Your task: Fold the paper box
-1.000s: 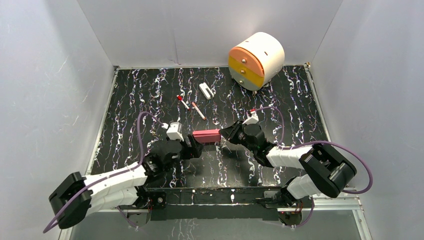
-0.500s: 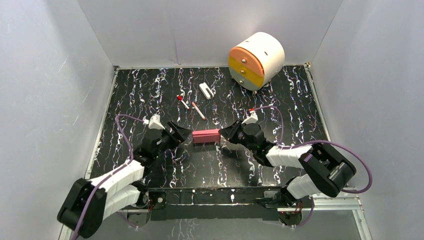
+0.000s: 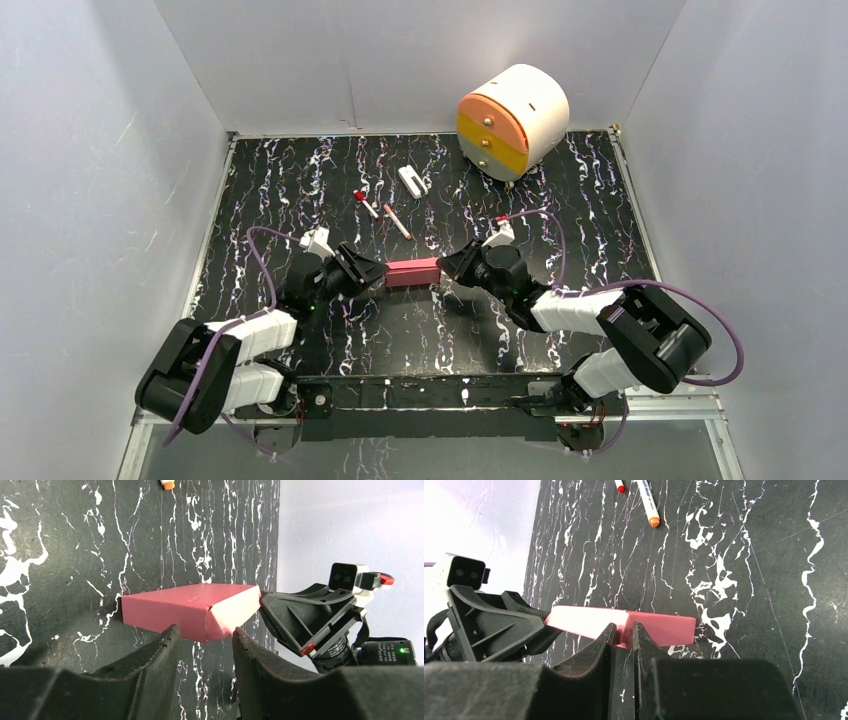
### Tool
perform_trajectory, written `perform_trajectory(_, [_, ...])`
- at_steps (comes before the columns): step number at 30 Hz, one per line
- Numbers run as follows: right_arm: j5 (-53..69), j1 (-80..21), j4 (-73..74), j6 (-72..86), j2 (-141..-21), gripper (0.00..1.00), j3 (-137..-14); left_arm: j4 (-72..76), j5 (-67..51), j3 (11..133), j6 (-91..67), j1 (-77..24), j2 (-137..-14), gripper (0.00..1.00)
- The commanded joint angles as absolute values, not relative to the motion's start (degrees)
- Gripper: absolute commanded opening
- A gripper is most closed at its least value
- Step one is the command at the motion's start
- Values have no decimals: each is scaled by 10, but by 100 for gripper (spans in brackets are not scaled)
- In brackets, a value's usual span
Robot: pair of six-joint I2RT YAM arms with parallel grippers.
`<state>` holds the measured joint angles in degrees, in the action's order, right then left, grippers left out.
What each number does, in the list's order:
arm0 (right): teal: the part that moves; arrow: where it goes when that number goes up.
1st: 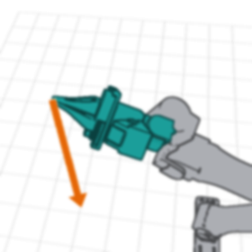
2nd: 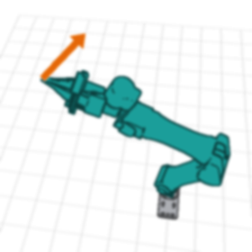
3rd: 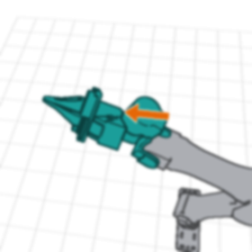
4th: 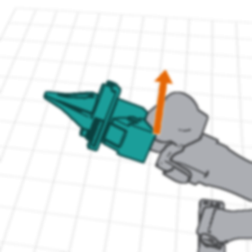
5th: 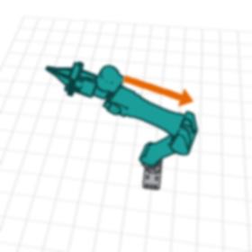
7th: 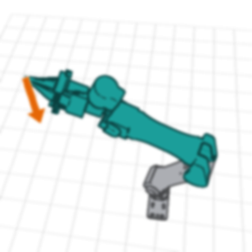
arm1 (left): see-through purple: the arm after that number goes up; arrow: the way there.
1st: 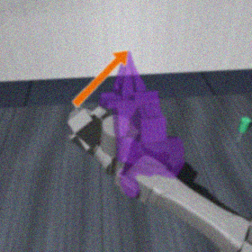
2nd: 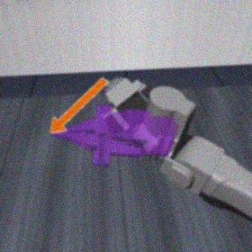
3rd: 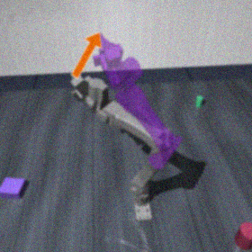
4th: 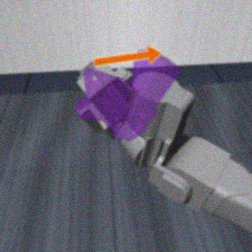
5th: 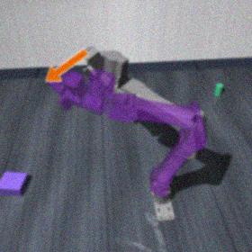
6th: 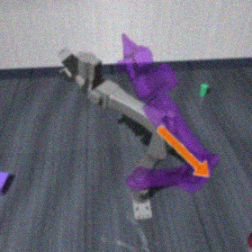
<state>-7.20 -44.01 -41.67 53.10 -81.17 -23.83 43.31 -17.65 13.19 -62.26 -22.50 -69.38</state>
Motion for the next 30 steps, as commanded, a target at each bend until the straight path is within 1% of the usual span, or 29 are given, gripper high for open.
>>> perform_trajectory(1, [-62, -447, -306, 500, -840, 22, -232, 454, -214, 147, -633, -221, -712, 38])
perform_trajectory(7, [-62, -450, -309, 496, -851, 22, -235, 465, -228, 145, -632, -221, -744, 26])
perform_trajectory(10, [-61, -453, -310, 496, -858, 21, -235, 465, -232, 146, -628, -220, -747, 23])
perform_trajectory(14, [-65, -454, -308, 494, -857, 21, -232, 438, -217, 144, -612, -220, -745, 17])
perform_trajectory(20, [-76, -454, -297, 490, -841, 20, -211, 383, -157, 120, -593, -215, -725, 13])
perform_trajectory(22, [-74, -454, -295, 487, -840, 19, -210, 377, -157, 122, -585, -212, -727, 13])
perform_trajectory(23, [-71, -454, -294, 484, -842, 18, -213, 380, -161, 124, -585, -211, -726, 15])
perform_trajectory(24, [-68, -454, -293, 482, -845, 18, -215, 382, -169, 127, -585, -211, -724, 18])
perform_trajectory(25, [-66, -454, -293, 480, -848, 18, -217, 381, -175, 131, -585, -210, -720, 23])
perform_trajectory(28, [-63, -454, -294, 476, -852, 18, -223, 360, -188, 150, -582, -208, -688, 44])
perform_trajectory(30, [-63, -454, -292, 474, -851, 18, -228, 342, -187, 160, -581, -206, -658, 52])
